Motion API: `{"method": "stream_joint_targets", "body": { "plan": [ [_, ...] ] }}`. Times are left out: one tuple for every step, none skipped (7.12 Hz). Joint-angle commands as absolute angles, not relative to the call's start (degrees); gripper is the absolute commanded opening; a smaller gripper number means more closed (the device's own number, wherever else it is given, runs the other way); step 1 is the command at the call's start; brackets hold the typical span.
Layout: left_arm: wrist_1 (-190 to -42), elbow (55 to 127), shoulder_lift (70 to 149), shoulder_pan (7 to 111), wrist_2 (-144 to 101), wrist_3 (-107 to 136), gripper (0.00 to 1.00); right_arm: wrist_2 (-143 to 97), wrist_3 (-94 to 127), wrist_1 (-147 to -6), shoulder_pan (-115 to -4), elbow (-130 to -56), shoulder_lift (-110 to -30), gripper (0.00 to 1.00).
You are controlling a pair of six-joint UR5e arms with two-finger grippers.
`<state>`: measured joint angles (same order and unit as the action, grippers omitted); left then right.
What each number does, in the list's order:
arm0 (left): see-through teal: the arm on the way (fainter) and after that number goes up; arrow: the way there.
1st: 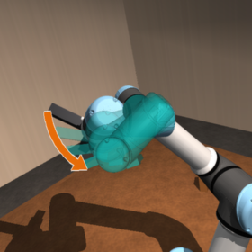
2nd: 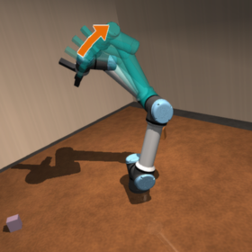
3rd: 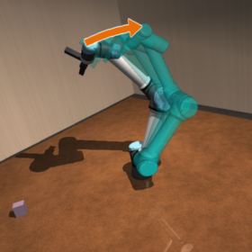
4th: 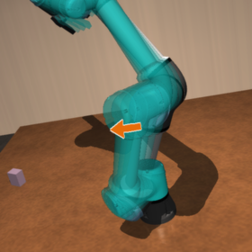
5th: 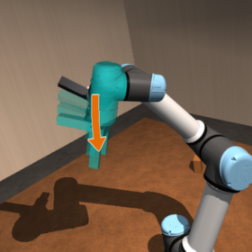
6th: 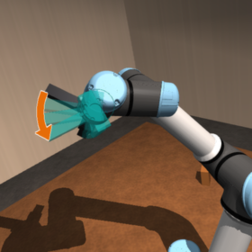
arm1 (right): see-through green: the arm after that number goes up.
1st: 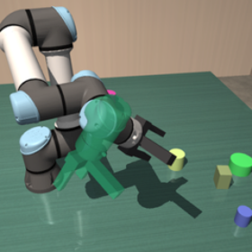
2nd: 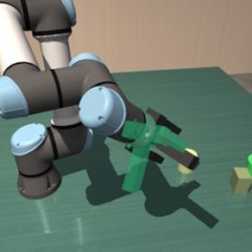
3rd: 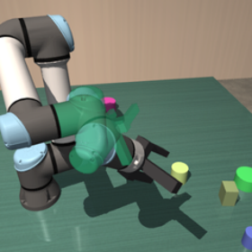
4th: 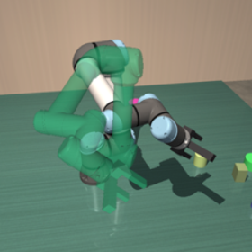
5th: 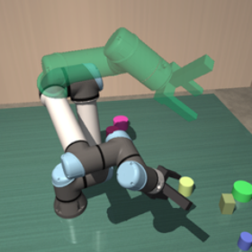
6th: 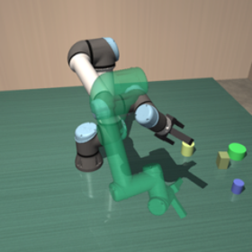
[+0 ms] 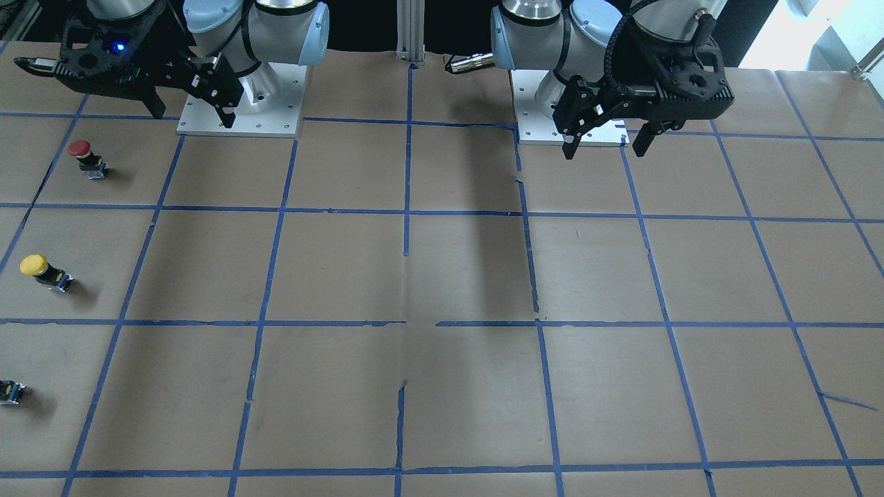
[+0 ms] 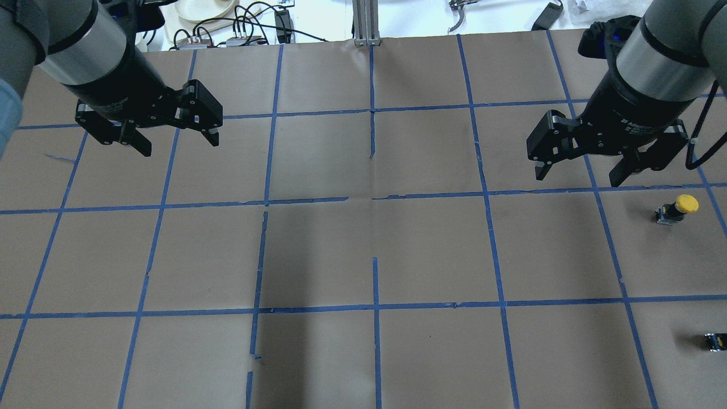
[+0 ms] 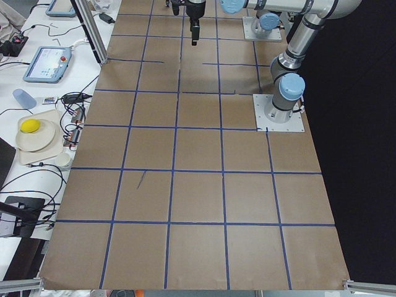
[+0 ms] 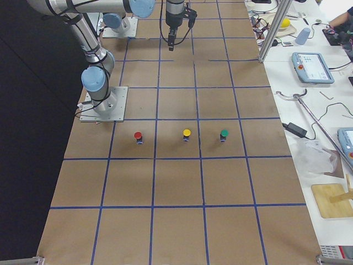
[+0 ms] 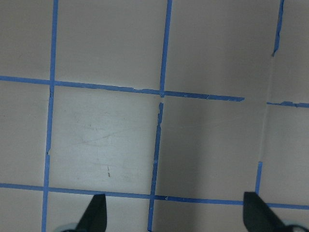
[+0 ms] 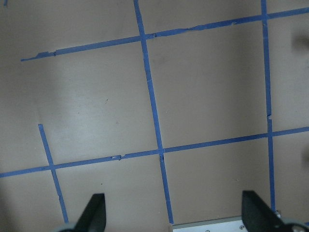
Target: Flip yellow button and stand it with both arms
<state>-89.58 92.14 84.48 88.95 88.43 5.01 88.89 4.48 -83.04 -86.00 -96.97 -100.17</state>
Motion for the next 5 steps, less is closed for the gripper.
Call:
{"method": "stream_joint_targets", "body": {
  "plan": [
    [-89.6, 91.8, 84.6, 88.9, 88.5, 5.0, 1.0, 88.1, 4.6, -83.0, -86.7, -98.3, -100.3, 1.0],
    [-89.6, 91.8, 84.6, 88.9, 88.5, 5.0, 1.0, 88.0, 4.3, -83.1, -87.7, -98.3, -100.3, 1.0],
    [-89.6, 91.8, 84.6, 88.9, 88.5, 5.0, 1.0, 88.2, 4.3, -83.6, -89.5, -98.1, -100.3, 1.0],
    [-89.6, 91.7, 84.6, 88.9, 88.5, 5.0, 1.0, 88.2, 4.4, -83.6, -89.8, -98.0, -100.3, 1.0],
    [-89.6, 91.7, 84.6, 88.9, 88.5, 5.0, 1.0, 88.6, 4.4, -83.6, -89.8, -97.9, -100.3, 1.0]
  ]
}}
